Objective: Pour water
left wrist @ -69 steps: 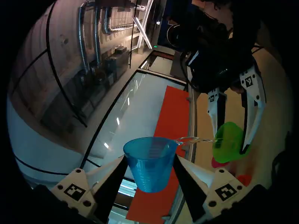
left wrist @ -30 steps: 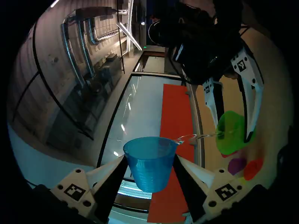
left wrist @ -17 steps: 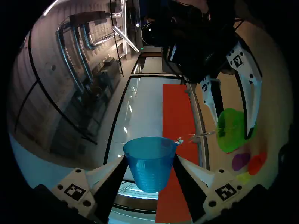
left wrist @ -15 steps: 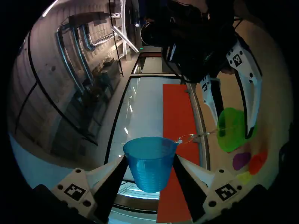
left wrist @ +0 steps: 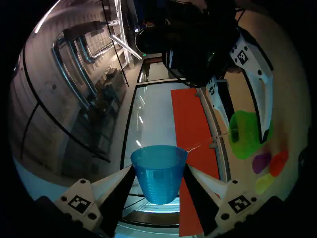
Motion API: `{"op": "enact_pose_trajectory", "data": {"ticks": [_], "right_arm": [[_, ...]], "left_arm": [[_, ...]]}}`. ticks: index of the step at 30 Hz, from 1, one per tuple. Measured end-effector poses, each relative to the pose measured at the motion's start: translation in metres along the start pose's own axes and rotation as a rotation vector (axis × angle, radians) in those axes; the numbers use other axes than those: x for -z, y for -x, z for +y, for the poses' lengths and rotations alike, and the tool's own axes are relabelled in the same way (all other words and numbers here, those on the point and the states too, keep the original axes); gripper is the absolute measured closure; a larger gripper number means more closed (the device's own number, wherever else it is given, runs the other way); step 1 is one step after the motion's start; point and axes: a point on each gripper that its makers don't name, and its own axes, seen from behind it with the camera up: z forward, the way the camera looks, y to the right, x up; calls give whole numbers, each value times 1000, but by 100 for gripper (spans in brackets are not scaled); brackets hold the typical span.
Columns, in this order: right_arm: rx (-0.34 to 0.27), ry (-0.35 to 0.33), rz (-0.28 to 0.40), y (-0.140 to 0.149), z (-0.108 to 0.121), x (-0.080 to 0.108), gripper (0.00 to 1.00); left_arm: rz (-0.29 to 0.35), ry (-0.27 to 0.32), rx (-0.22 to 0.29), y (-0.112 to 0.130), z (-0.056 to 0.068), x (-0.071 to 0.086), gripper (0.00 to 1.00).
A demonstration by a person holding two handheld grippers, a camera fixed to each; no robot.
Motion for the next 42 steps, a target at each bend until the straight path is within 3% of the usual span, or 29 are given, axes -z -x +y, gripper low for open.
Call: {"op": "enact_pose_trajectory", "data": {"ticks": [11,17,26,42], "right_arm": [[0,3,1,0,0,1,10],[0,4,3,-2,0,1,10],[2,7,9,-2,1,0,10],[1,13,30,-9,3,1,10]], "left_arm": [[5,-2,-31,-3,3,1,17],[12,5,23,-2,5,0,17],[12,25,286,6,10,-1,17],[-20,38,888,24,14,-2,17]]}}
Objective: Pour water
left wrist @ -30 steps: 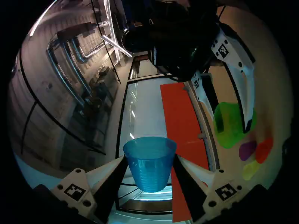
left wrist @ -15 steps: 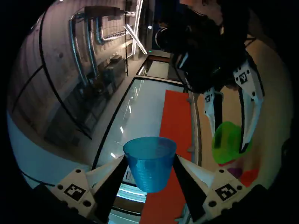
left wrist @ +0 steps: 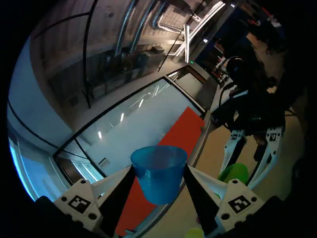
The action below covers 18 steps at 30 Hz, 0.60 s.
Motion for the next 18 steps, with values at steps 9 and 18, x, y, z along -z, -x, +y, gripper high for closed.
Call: {"op": "enact_pose_trajectory", "data": {"ticks": [9,18], "right_arm": [[2,4,10,-4,0,1,10],[2,6,14,-6,0,1,10]], "left_arm": [[6,14,343,5,-7,0,17],[-11,55,660,15,-6,-8,17]]}}
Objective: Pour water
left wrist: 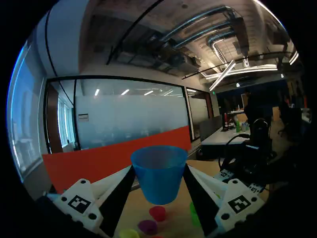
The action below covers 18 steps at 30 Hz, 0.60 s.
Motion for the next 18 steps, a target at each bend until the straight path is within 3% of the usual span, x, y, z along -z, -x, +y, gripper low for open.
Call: {"op": "enact_pose_trajectory", "data": {"ticks": [3,6,18], "right_arm": [[0,2,0,0,0,1,10],[-2,2,2,-1,0,1,10],[-14,20,1,-2,4,7,10]], "left_arm": [[-7,1,66,3,-3,-2,17],[-14,-2,98,7,-7,-3,17],[-46,-19,85,24,-14,1,17]]}}
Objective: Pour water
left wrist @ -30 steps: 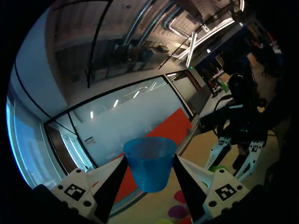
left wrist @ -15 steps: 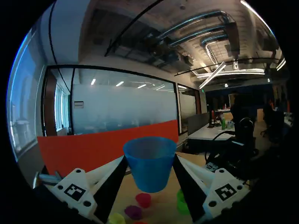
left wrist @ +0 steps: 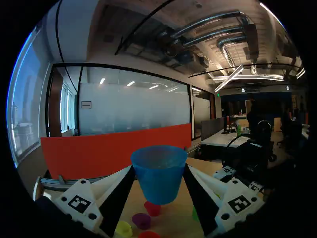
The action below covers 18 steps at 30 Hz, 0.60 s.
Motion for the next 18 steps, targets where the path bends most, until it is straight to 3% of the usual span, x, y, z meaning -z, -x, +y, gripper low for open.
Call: {"op": "enact_pose_trajectory", "data": {"ticks": [18], "right_arm": [[-4,75,-19,-1,22,39,10]], "left_arm": [[-48,4,-1,37,1,13,16]]}}
